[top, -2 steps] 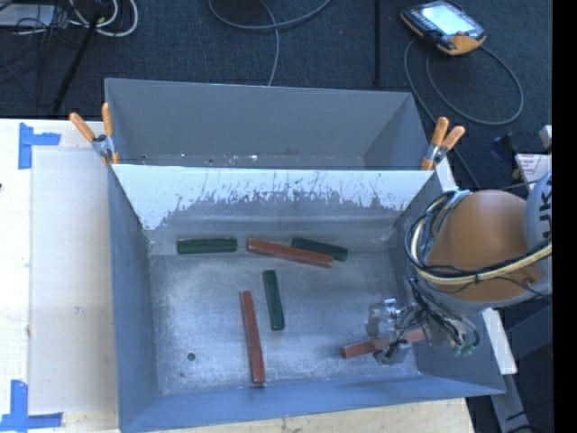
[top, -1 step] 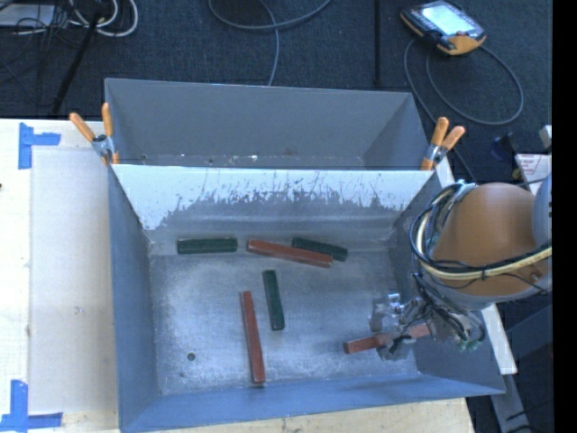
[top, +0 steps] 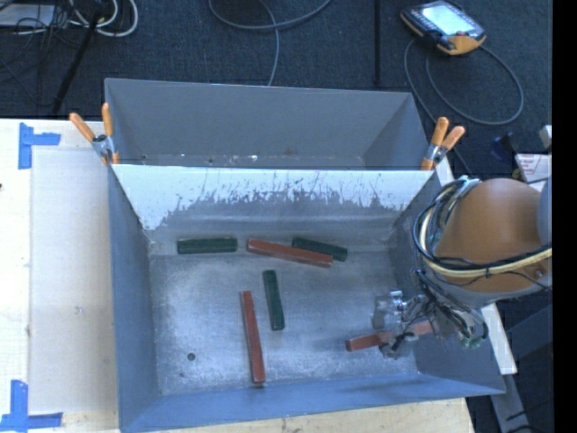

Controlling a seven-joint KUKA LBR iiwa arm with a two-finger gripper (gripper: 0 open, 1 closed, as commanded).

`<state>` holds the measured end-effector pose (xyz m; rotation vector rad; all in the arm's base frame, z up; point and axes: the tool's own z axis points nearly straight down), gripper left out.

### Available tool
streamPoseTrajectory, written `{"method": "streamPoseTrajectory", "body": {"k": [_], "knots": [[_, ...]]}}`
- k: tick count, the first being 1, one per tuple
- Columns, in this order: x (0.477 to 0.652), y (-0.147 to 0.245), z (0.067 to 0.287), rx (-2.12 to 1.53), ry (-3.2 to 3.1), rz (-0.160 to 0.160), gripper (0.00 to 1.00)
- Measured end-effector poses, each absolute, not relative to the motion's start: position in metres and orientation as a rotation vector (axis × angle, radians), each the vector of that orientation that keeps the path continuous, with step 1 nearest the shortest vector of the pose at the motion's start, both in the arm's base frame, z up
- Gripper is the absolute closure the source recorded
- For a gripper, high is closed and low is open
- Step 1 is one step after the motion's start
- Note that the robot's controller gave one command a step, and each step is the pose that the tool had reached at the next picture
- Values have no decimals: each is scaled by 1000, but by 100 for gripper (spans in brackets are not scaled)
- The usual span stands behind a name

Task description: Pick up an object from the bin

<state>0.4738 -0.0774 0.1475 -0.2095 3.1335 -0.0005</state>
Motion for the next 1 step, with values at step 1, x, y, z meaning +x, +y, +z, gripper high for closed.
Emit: {"method": "streamPoseTrajectory", "body": {"k": [1], "knots": [[473, -77, 160, -209, 3136, 1, 100]]}}
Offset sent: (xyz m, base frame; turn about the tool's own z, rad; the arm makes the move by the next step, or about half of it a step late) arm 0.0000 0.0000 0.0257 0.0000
